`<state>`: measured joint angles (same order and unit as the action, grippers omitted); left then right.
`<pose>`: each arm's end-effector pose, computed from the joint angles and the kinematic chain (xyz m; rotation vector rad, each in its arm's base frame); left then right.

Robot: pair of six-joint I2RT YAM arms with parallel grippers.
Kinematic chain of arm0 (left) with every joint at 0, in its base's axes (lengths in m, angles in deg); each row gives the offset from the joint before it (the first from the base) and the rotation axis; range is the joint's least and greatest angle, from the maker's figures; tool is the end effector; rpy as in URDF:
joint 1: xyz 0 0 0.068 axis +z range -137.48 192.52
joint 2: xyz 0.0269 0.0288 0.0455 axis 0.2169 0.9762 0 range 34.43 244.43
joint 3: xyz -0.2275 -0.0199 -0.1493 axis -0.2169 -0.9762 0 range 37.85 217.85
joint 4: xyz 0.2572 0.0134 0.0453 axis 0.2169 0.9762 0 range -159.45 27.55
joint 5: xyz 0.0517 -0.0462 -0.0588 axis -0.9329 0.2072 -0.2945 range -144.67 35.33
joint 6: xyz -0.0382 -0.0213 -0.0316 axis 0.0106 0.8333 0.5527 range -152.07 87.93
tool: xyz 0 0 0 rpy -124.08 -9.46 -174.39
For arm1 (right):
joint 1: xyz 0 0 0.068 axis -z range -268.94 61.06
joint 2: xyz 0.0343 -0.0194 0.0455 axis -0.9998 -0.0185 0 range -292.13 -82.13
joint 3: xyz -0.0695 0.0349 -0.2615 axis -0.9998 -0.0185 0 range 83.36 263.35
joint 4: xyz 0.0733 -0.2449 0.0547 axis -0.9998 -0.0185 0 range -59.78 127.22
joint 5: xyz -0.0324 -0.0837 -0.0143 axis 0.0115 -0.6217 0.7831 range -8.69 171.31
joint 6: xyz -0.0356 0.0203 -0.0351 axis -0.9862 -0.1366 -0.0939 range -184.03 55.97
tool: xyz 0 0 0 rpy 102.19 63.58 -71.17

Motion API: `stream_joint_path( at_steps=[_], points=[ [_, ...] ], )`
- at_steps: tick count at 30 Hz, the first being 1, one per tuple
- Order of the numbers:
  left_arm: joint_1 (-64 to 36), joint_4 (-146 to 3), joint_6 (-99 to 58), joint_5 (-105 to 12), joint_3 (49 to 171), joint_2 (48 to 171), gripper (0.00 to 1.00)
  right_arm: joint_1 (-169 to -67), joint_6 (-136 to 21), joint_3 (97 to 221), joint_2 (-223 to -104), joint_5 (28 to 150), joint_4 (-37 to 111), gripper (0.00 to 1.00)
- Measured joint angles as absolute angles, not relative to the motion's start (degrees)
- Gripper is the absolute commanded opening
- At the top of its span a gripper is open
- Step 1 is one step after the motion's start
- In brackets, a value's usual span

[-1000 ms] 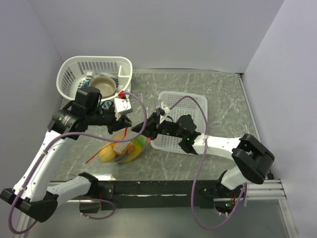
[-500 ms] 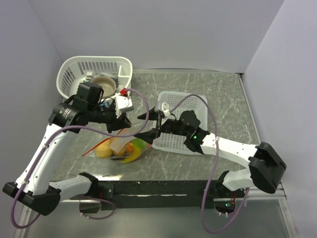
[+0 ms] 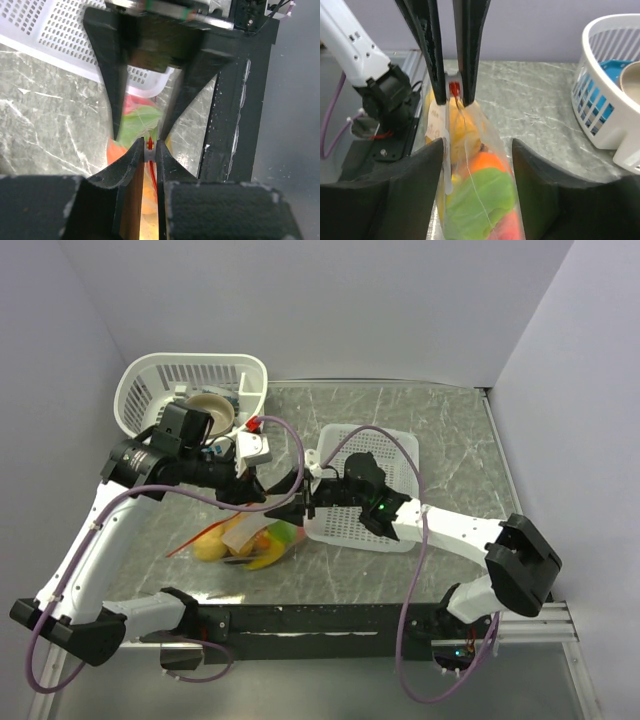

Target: Open the zip-top bag and remove the fake food

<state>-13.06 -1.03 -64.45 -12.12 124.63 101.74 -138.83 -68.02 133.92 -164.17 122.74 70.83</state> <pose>0.1655 -0.1058 0.4197 1.3861 1.8211 -0.8298 0.1910 0.2632 0.3019 -1.2468 1.1083 1.1692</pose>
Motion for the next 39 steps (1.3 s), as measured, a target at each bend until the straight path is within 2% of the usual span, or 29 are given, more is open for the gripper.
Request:
stream_joint_path(
  at_steps=[1, 3, 11, 14, 15, 16, 17, 22, 26, 35, 37, 38, 39],
  points=[
    [-13.1, -1.0, -64.5, -11.9, 124.6, 101.8, 0.16, -138.8, -67.8, 133.9, -164.5, 123.3, 70.8, 0.28],
    [-13.1, -1.0, -64.5, -11.8, 124.6, 101.9, 0.17, -138.8, -67.6, 134.0, -165.1, 124.4, 70.9, 0.23],
    [-13.8, -1.4, -64.3, -10.0, 123.3, 102.2, 0.17, -138.8, -65.4, 134.1, -165.5, 127.5, 73.0, 0.25],
    [-14.3, -1.5, -64.2, -9.5, 122.4, 102.3, 0.17, -138.7, -64.9, 134.1, -165.5, 128.6, 73.9, 0.23],
    [-14.4, -1.5, -64.2, -9.5, 122.4, 102.5, 0.17, -138.7, -64.9, 134.1, -165.5, 129.1, 74.1, 0.1],
    [-14.5, -1.5, -64.2, -9.5, 122.4, 102.5, 0.17, -138.6, -64.9, 134.1, -165.5, 129.4, 74.1, 0.03],
    [-14.5, -1.5, -64.2, -9.5, 122.4, 102.6, 0.17, -138.5, -64.5, 134.1, -165.5, 129.9, 74.2, 0.0],
    [-14.5, -2.0, -64.2, -9.6, 122.4, 102.6, 0.18, -137.8, -63.0, 134.1, -165.5, 131.4, 74.1, 0.0],
    [-14.6, -2.8, -64.3, -10.3, 122.3, 102.6, 0.26, -136.8, -60.2, 134.0, -165.5, 131.8, 75.6, 0.0],
    [-14.6, -3.4, -64.4, -14.5, 113.3, 99.5, 0.24, -129.6, -53.4, 132.6, -164.3, 127.3, 81.2, 0.0],
    [-14.6, -3.6, -64.4, -15.8, 112.7, 99.2, 0.31, -128.9, -52.9, 132.6, -163.9, 127.2, 81.4, 0.0],
    [-14.6, -3.9, -64.4, -16.2, 112.7, 99.1, 0.49, -128.9, -52.5, 132.7, -163.8, 127.3, 81.4, 0.0],
    [-14.6, -4.3, -64.4, -16.7, 112.9, 99.0, 0.55, -129.2, -52.3, 132.8, -163.9, 127.4, 81.3, 0.0]
  ],
)
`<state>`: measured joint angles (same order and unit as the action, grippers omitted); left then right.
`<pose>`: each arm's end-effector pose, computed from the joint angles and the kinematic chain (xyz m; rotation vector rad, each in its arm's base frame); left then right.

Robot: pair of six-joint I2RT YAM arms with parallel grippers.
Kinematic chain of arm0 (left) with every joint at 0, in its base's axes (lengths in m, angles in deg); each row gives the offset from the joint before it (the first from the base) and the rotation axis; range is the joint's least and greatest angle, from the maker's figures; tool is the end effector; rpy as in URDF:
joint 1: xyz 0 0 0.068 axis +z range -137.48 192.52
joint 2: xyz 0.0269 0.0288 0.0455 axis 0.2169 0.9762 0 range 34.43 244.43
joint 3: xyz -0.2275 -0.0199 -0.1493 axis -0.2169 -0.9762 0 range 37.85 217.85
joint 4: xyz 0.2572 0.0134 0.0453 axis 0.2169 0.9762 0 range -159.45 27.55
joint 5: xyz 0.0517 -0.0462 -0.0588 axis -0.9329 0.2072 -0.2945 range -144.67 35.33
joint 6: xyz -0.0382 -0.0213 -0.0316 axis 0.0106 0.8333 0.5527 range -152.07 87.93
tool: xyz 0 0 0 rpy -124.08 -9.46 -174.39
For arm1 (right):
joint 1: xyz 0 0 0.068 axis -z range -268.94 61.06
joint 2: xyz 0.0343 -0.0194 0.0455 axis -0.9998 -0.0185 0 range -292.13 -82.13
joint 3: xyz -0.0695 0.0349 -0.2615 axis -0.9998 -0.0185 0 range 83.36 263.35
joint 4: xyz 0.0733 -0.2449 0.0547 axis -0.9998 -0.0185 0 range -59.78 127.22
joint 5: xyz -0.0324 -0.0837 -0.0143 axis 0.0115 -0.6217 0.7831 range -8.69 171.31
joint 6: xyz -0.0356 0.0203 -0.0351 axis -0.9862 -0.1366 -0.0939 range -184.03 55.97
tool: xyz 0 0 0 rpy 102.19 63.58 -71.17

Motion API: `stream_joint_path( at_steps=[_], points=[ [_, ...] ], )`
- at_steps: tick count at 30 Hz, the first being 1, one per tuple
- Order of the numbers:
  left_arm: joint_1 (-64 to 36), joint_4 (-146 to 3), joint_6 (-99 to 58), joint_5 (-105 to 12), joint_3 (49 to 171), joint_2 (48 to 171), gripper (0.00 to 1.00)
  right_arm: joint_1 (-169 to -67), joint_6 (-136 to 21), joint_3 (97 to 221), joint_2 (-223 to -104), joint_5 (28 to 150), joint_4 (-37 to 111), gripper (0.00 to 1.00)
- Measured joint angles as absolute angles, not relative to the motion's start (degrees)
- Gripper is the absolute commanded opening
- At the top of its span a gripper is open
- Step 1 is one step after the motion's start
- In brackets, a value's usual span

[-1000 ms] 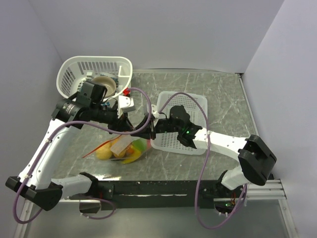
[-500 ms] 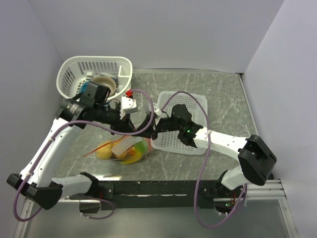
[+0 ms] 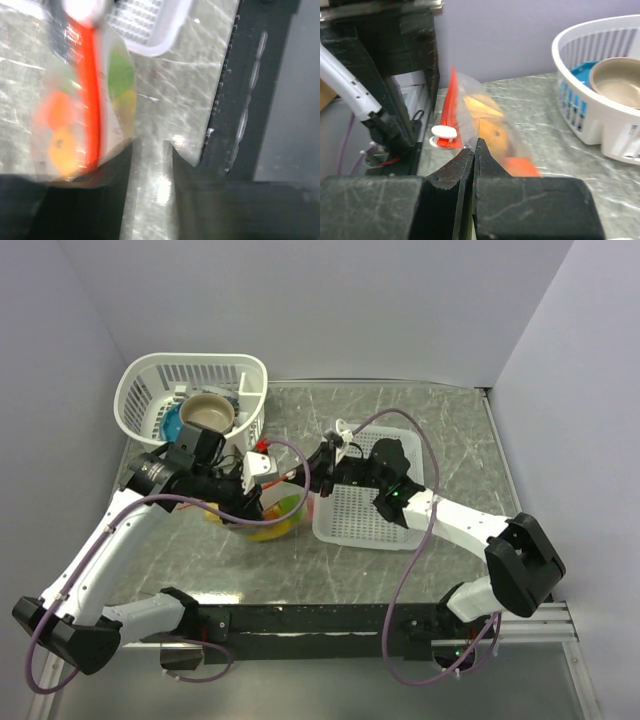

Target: Open the zip-top bag and remove the fake food

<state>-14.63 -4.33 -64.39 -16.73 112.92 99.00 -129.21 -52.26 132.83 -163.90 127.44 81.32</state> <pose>0.1642 -0.1087 0.3724 1.4133 1.9457 -0.7863 0.2260 0.2251 0.3147 -1.0429 1.1624 1.2760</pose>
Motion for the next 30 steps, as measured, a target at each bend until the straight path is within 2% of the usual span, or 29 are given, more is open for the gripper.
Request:
stream_joint_path(
  at_steps=[4, 8, 15, 24, 27, 28, 30],
  points=[
    [-14.6, -6.9, -63.0, -18.3, 115.4, 98.9, 0.56, -131.4, -51.2, 133.0, -165.1, 127.7, 81.4, 0.0],
    [-14.7, -13.8, -61.2, -19.3, 116.3, 97.6, 0.49, -134.5, -50.9, 134.1, -167.4, 127.7, 80.9, 0.0],
    [-15.0, -19.7, -60.1, -22.4, 116.2, 97.8, 0.54, -135.9, -50.4, 135.2, -168.0, 128.0, 80.8, 0.0],
    [-15.0, -14.2, -65.4, -19.2, 118.5, 98.6, 0.57, -136.0, -50.5, 135.9, -168.0, 129.1, 79.4, 0.0],
    [-15.1, -12.2, -66.8, -18.2, 119.7, 99.0, 0.63, -136.0, -50.6, 136.3, -168.1, 129.5, 78.9, 0.0],
    [-15.1, -11.7, -67.2, -17.9, 119.7, 99.0, 0.77, -136.0, -50.6, 136.5, -168.2, 129.6, 78.7, 0.0],
    [-15.1, -11.4, -67.7, -17.9, 119.7, 98.9, 0.79, -136.0, -50.6, 136.7, -168.3, 129.8, 78.5, 0.0]
  ],
)
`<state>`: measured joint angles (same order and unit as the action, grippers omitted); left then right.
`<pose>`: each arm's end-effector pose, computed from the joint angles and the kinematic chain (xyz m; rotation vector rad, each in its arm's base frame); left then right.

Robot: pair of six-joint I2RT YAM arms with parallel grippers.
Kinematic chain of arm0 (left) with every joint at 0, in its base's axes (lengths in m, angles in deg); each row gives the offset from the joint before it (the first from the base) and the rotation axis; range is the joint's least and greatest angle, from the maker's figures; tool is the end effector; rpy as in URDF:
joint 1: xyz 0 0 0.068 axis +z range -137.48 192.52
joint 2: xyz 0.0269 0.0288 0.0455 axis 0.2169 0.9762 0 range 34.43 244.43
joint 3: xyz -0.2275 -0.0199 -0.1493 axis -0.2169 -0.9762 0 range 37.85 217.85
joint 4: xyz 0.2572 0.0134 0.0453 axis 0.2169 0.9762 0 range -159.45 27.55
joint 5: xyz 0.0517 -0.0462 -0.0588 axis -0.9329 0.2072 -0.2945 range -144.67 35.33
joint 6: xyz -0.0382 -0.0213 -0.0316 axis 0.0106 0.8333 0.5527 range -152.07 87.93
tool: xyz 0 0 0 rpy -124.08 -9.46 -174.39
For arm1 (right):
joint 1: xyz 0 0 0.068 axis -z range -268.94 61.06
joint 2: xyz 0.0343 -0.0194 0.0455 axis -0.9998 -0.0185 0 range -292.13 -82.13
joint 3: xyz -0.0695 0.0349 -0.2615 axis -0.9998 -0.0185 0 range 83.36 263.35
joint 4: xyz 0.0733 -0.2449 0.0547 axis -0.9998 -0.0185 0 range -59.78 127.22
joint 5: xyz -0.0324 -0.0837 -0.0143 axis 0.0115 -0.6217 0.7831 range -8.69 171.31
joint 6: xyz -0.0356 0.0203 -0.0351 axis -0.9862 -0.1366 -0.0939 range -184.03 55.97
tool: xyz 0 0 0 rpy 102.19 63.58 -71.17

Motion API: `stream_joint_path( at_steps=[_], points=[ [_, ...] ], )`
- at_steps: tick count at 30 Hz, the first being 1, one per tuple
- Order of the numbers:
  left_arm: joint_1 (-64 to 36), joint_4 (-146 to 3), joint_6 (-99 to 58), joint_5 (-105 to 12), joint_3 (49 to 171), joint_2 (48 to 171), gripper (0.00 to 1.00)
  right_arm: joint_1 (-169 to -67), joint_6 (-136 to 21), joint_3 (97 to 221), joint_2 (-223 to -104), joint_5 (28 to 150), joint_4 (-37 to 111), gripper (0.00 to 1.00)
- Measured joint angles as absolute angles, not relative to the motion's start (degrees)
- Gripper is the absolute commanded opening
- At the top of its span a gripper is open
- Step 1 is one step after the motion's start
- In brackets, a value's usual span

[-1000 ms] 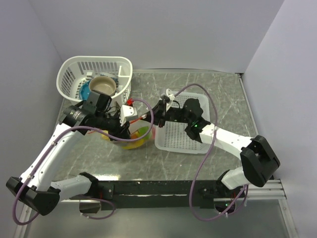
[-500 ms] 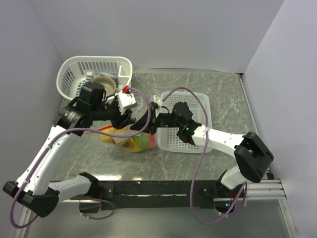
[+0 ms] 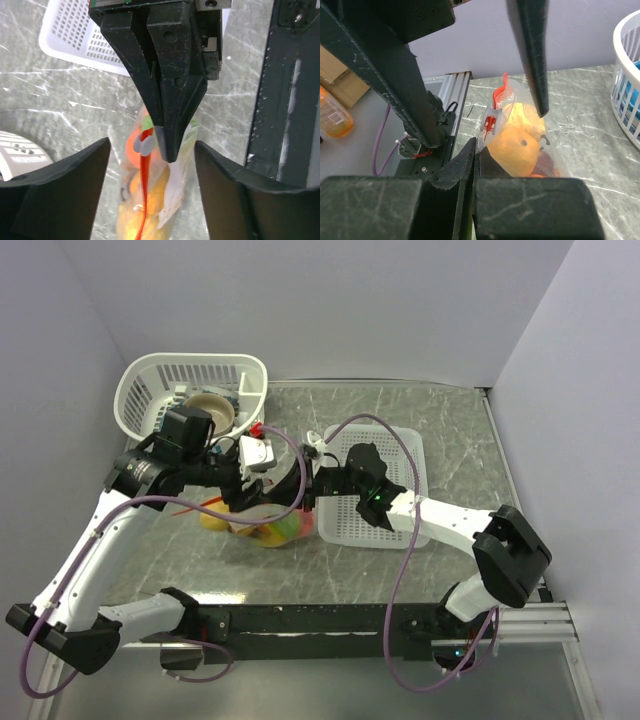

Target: Open the zip-top bag and remove the fake food

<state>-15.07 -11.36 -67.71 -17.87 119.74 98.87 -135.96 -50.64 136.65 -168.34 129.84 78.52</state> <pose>0.1671 -0.1112 0.4156 1.4173 1.6708 -0.6487 0.2105 0.2650 0.3083 -1.1564 1.1818 1.4250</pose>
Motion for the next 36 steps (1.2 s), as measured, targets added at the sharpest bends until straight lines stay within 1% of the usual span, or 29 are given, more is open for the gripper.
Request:
stream_joint_path(
  at_steps=[3, 7, 9, 13, 16, 17, 18, 19, 21, 22, 26, 36],
  points=[
    [-15.1, -11.3, -68.4, -18.0, 119.7, 98.3, 0.76, -136.0, -50.8, 136.7, -168.3, 130.1, 78.5, 0.0],
    [-15.1, -11.2, -69.0, -17.8, 119.7, 97.3, 0.58, -136.0, -51.1, 136.7, -168.3, 130.3, 78.3, 0.0],
    [-15.1, -10.9, -69.0, -17.4, 119.9, 97.4, 0.57, -136.0, -51.1, 136.7, -168.3, 130.4, 78.2, 0.0],
    [-15.1, -10.4, -68.9, -16.4, 121.1, 98.8, 0.47, -136.0, -51.1, 136.7, -168.3, 130.5, 78.2, 0.0],
    [-15.1, -10.0, -68.9, -15.4, 121.3, 99.6, 0.46, -136.0, -51.1, 136.7, -168.3, 130.5, 78.2, 0.0],
    [-15.1, -9.8, -68.9, -15.2, 121.3, 100.0, 0.44, -136.0, -51.1, 136.7, -168.3, 130.5, 78.2, 0.0],
    [-15.1, -9.7, -68.9, -15.2, 121.3, 100.3, 0.37, -136.0, -51.1, 136.7, -168.3, 130.5, 78.2, 0.0],
    [-15.1, -9.6, -68.9, -15.0, 121.3, 100.6, 0.31, -135.9, -51.1, 136.7, -168.3, 130.5, 78.2, 0.0],
    [-15.1, -9.5, -68.8, -14.9, 121.3, 100.8, 0.17, -136.0, -51.0, 136.7, -168.3, 130.5, 78.2, 0.0],
    [-15.1, -9.5, -68.7, -14.9, 121.4, 100.8, 0.14, -135.9, -51.0, 136.7, -168.3, 130.5, 78.2, 0.0],
    [-15.1, -7.4, -69.2, -14.8, 122.9, 101.7, 0.1, -135.9, -51.0, 136.7, -168.4, 130.6, 78.3, 0.0],
    [-15.1, -5.8, -69.2, -14.8, 123.8, 102.3, 0.13, -135.5, -50.3, 136.7, -168.5, 130.7, 78.5, 0.0]
  ],
)
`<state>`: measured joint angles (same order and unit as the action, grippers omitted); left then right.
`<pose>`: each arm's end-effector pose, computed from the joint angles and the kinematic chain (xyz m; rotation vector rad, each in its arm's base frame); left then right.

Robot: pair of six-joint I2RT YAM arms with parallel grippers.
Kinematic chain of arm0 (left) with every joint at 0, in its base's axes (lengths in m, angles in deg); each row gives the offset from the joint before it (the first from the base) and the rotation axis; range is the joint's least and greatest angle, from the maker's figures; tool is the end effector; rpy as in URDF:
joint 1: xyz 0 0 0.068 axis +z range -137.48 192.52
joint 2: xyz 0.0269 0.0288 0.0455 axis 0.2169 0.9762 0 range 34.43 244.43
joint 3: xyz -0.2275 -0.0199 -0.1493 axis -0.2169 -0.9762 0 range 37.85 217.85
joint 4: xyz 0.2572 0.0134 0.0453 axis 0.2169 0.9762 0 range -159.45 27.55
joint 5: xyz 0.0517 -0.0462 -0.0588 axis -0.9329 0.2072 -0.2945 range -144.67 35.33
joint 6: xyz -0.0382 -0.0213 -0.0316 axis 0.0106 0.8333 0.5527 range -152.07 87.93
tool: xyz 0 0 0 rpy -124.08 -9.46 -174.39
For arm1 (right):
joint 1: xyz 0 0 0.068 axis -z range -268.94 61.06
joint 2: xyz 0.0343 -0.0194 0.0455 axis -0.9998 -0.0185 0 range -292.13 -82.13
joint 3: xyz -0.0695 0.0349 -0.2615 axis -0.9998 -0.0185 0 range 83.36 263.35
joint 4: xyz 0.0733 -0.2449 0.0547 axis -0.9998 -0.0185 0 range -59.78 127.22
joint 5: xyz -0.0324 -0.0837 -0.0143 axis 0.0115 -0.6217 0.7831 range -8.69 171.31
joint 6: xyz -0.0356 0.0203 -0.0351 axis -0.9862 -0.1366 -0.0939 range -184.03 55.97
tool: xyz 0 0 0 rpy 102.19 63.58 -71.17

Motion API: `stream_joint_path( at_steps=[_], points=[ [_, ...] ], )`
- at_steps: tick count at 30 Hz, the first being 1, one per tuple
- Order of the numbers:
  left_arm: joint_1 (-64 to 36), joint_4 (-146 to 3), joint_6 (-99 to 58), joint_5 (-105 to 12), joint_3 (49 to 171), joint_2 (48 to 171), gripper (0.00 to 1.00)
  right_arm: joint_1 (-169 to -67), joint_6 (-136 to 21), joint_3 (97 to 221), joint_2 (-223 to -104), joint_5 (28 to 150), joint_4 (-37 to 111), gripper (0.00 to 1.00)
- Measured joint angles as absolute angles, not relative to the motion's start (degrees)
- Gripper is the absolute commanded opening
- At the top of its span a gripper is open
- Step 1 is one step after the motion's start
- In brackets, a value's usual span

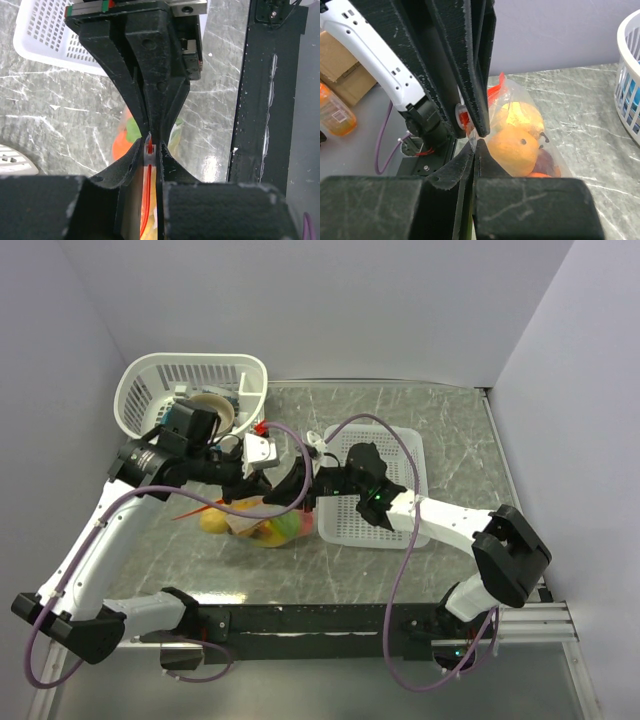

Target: Open the zip-top bag and remove the fake food

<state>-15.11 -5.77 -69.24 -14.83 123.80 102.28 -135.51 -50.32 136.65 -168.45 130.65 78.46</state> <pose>0.1716 -0.1155 0.4188 1.4684 1.7002 -0.7269 0.2123 0.2635 0.3075 -1.1606 1.1867 1.4327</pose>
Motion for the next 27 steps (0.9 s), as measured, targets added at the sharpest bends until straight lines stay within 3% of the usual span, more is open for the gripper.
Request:
stream_joint_path(
  at_steps=[22, 27],
  points=[
    [-15.2, -10.3, -75.4, -23.1, 109.5, 94.0, 0.09, -132.1, -41.7, 130.4, -166.3, 130.9, 86.9, 0.0],
    [-9.2, -10.2, -78.6, -25.8, 105.8, 91.3, 0.09, -130.3, -40.2, 129.2, -165.4, 130.5, 87.9, 0.0]
  ],
)
